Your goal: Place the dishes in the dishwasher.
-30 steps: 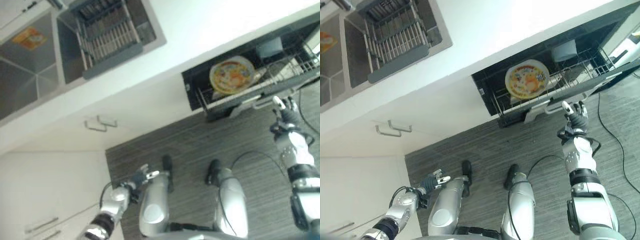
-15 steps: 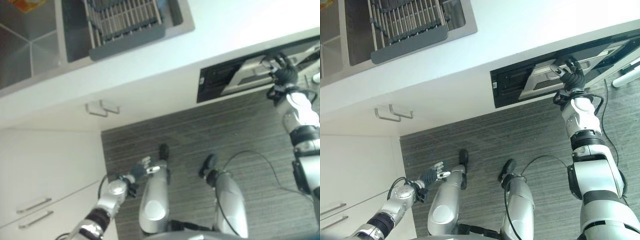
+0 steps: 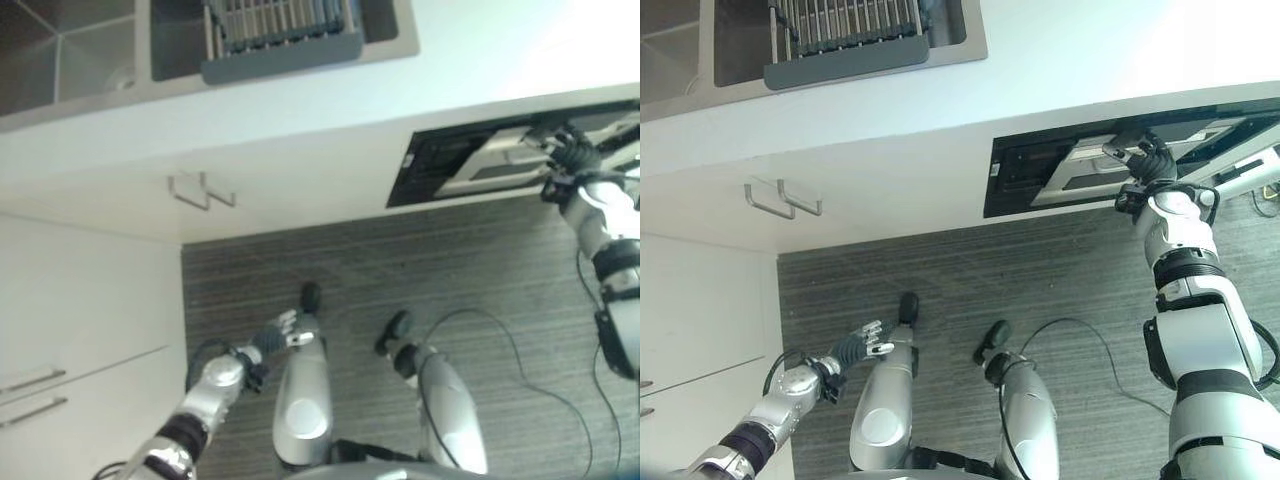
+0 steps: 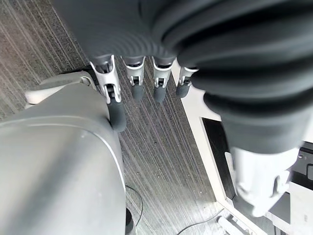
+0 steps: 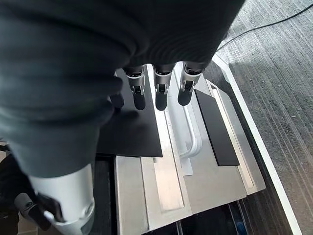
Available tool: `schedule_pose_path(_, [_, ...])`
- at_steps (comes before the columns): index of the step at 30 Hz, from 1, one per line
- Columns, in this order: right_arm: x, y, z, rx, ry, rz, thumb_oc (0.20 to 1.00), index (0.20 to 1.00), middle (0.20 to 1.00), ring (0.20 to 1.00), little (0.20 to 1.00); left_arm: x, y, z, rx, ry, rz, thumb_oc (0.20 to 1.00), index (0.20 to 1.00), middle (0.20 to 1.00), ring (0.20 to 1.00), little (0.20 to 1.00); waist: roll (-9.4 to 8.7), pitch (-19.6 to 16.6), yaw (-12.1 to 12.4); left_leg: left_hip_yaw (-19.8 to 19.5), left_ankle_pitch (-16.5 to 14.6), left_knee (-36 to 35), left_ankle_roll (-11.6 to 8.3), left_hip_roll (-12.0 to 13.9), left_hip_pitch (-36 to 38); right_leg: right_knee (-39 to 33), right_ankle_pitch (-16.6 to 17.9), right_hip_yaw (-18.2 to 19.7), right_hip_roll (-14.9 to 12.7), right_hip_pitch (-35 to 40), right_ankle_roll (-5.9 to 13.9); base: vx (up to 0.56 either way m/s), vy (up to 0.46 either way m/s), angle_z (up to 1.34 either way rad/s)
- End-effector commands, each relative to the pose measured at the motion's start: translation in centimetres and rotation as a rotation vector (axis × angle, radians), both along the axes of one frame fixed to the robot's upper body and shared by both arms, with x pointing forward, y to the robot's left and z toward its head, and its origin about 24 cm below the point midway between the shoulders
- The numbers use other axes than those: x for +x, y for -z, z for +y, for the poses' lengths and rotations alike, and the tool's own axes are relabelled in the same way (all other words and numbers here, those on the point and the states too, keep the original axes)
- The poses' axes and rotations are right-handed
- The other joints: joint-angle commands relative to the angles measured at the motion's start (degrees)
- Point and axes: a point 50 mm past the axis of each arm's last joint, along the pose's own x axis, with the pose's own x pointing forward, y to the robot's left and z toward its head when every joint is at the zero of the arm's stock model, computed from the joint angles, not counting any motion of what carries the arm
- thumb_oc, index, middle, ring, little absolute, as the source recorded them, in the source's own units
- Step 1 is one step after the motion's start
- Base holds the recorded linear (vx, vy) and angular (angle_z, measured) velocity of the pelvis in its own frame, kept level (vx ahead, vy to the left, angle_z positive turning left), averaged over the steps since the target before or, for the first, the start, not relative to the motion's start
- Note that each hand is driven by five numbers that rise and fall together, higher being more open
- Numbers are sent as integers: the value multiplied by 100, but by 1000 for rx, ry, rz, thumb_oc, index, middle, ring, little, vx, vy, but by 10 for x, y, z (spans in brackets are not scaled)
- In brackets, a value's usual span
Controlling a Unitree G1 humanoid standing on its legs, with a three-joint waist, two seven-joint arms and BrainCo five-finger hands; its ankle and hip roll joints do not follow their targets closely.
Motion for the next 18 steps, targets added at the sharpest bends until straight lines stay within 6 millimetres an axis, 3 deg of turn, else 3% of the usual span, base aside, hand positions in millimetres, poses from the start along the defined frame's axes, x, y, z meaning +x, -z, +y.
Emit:
schedule_pose_path(1, [9, -49, 28, -19, -139, -212, 1000, 1000, 1000, 1000, 1000, -38, 26, -4, -34, 43, 171, 1000, 1000, 1000, 1000, 1000, -264, -169, 210, 304, -622, 311, 384, -280, 116, -621, -55, 763, -111, 551, 677, -69, -26, -2])
schedule_pose_path(3, [0, 16, 31, 24, -159, -83, 1000, 1000, 1000, 1000, 1000, -44, 34, -12, -51, 21, 201, 1000, 1000, 1000, 1000, 1000, -236, -281, 47, 457, -612, 202, 365, -250, 365, -834, 23, 793, -128, 768, 713, -89, -5, -9])
schedule_pose_path(4, [-15, 63, 34, 41, -170, 5, 1000, 1000, 1000, 1000, 1000, -50, 40, -17, -137, -31, 263, 1000, 1000, 1000, 1000, 1000, -207, -419, -89, 632, -494, 96, 402, -233, 489, -1027, 186, 759, -164, 878, 698, -113, 15, -22])
schedule_pose_path(6, [-30, 95, 36, 47, -178, 63, 1000, 1000, 1000, 1000, 1000, -53, 42, -21, -194, -42, 266, 1000, 1000, 1000, 1000, 1000, -188, -533, -215, 727, -511, 40, 385, -204, 626, -1130, 214, 779, -189, 991, 723, -76, 8, -32])
schedule_pose_path(9, [-72, 152, 36, 79, -167, 158, 1000, 1000, 1000, 1000, 1000, -67, 49, -26, -301, -115, 327, 1000, 1000, 1000, 1000, 1000, -174, -852, -516, 1010, -546, -183, 330, -158, 1003, -1469, 270, 792, -220, 1317, 794, -66, -14, -33])
schedule_pose_path(16, [-149, 226, 30, 164, -124, 352, 1000, 1000, 1000, 1000, 1000, -95, 68, -25, -320, -172, 461, 1000, 1000, 1000, 1000, 1000, -190, -1400, -999, 1453, -659, -372, 294, -128, 1520, -1722, 274, 836, -270, 1690, 850, -45, -35, -23])
schedule_pose_path(18, [-164, 239, 32, 152, -137, 409, 1000, 1000, 1000, 1000, 1000, -101, 72, -22, -300, -165, 496, 1000, 1000, 1000, 1000, 1000, -161, -1514, -1101, 1533, -675, -445, 284, -129, 1633, -1745, 235, 850, -270, 1756, 851, -52, -18, -21])
